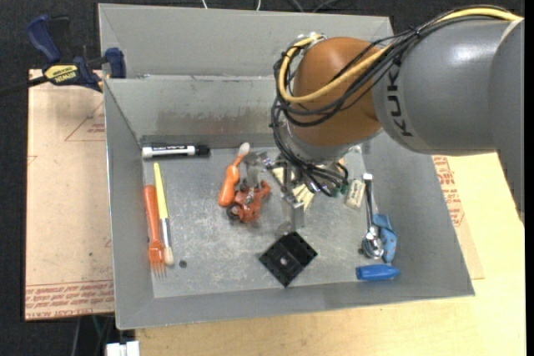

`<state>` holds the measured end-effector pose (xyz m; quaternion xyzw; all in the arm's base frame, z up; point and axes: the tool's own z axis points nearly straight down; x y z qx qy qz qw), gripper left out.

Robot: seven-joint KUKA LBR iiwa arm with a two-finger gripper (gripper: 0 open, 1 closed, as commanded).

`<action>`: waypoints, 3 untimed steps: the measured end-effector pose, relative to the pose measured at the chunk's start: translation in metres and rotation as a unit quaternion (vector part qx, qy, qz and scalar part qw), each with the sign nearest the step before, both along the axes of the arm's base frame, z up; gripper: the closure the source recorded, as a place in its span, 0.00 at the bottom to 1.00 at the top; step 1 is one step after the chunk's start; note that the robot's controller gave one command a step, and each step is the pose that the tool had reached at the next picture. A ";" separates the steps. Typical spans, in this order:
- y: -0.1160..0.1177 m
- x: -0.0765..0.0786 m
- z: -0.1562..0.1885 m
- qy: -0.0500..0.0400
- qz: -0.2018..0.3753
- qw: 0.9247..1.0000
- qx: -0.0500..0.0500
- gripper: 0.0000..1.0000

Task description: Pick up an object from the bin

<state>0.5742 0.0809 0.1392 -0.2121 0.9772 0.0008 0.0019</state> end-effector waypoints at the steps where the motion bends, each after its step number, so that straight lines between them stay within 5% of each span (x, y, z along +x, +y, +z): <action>1: 0.005 0.013 0.006 -0.002 0.170 0.985 0.000 0.00; 2: 0.006 0.035 -0.065 -0.005 0.119 0.993 0.002 0.00; 3: 0.010 0.046 -0.075 -0.019 0.189 0.982 0.003 1.00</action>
Offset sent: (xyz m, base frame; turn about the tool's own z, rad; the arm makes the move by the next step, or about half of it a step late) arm 0.0343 0.0042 -0.0692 -0.2397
